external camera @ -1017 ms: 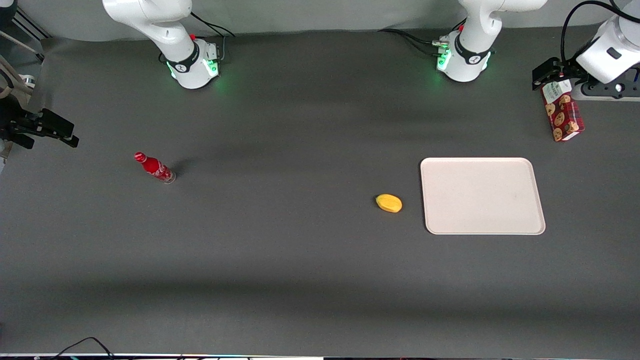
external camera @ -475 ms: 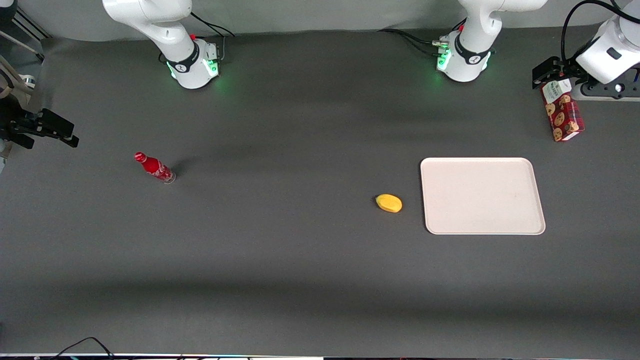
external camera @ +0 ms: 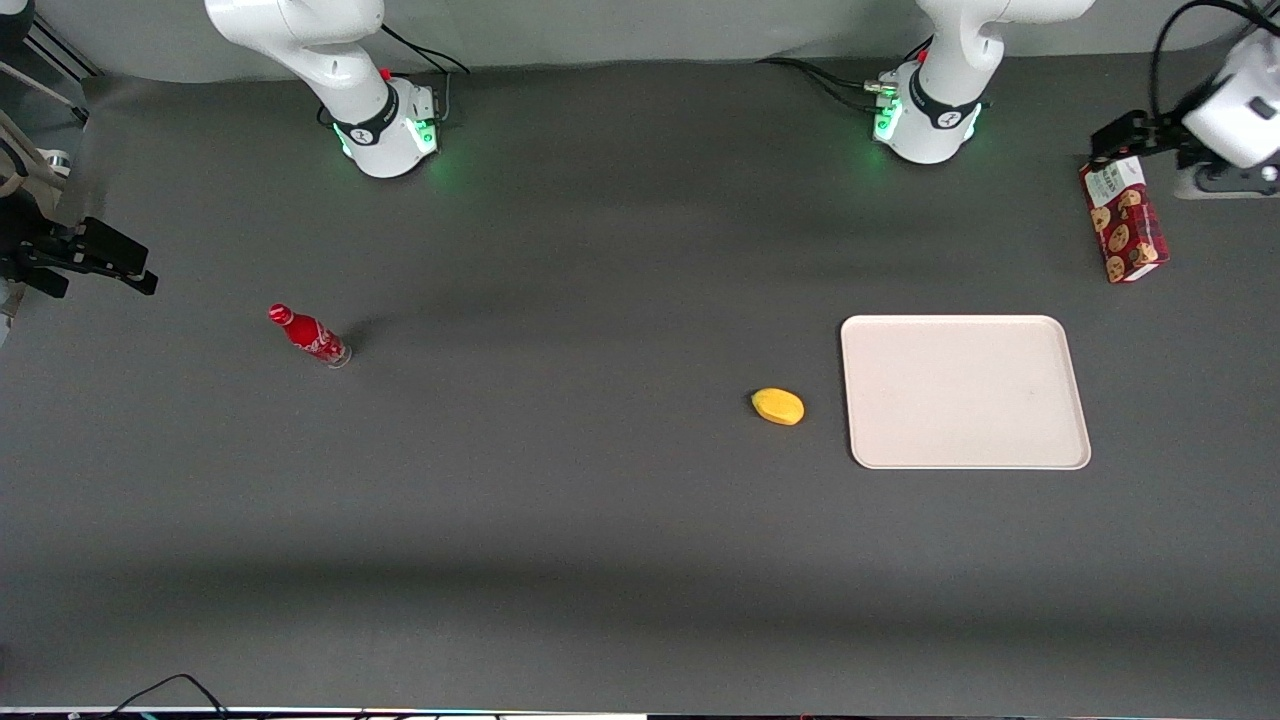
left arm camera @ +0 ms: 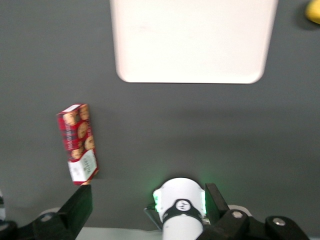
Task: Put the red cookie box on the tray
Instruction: 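Move the left gripper down over the upright red plaid cookie box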
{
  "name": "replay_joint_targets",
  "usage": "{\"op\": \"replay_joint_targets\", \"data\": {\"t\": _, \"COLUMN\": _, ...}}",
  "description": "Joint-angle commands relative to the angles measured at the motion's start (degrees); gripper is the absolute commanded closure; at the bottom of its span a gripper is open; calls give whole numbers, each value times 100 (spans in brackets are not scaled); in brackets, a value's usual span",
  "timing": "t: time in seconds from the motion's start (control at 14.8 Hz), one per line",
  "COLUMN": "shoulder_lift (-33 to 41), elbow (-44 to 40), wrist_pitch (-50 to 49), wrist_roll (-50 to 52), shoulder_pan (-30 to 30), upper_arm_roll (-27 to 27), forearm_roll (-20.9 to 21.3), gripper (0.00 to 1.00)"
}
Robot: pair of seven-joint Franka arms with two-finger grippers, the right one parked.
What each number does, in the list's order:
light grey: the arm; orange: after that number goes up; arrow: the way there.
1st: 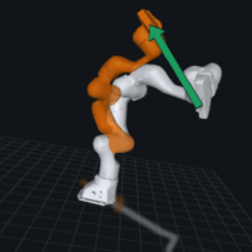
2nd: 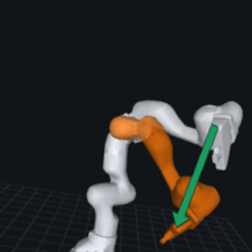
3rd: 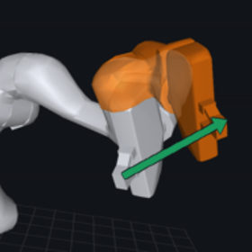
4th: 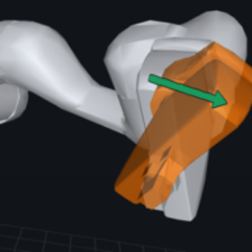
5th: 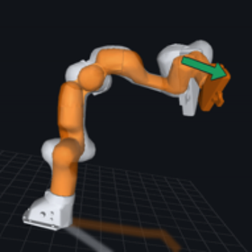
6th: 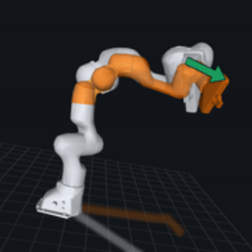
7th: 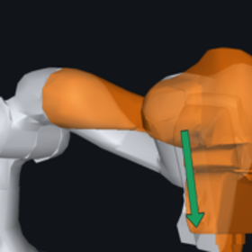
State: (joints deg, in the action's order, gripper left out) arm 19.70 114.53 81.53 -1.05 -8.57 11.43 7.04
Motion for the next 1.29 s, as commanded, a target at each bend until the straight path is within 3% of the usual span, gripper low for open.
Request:
{"op": "replay_joint_targets", "data": {"t": 0.0, "shoulder_lift": -255, "elbow": -256, "wrist_pitch": -103, "wrist_roll": -710, "shoulder_pan": 5, "upper_arm_roll": 762, "forearm_roll": 814, "gripper": 0}}
{"op": "replay_joint_targets", "data": {"t": 0.2, "shoulder_lift": -475, "elbow": -125, "wrist_pitch": 274, "wrist_roll": -1746, "shoulder_pan": -4, "upper_arm_roll": 1763, "forearm_roll": 983, "gripper": 0}}
{"op": "replay_joint_targets", "data": {"t": 0.34, "shoulder_lift": -494, "elbow": 383, "wrist_pitch": 765, "wrist_roll": -2161, "shoulder_pan": -13, "upper_arm_roll": 2239, "forearm_roll": 1342, "gripper": 0}}
{"op": "replay_joint_targets", "data": {"t": 0.54, "shoulder_lift": -485, "elbow": 1156, "wrist_pitch": 1529, "wrist_roll": -2697, "shoulder_pan": -4, "upper_arm_roll": 2924, "forearm_roll": 1458, "gripper": 0}}
{"op": "replay_joint_targets", "data": {"t": 0.95, "shoulder_lift": -388, "elbow": 2915, "wrist_pitch": 3875, "wrist_roll": -3155, "shoulder_pan": 22, "upper_arm_roll": 4497, "forearm_roll": 2091, "gripper": 0}}
{"op": "replay_joint_targets", "data": {"t": 1.22, "shoulder_lift": -466, "elbow": 3627, "wrist_pitch": 4974, "wrist_roll": -3174, "shoulder_pan": 31, "upper_arm_roll": 5008, "forearm_roll": 2327, "gripper": 0}}
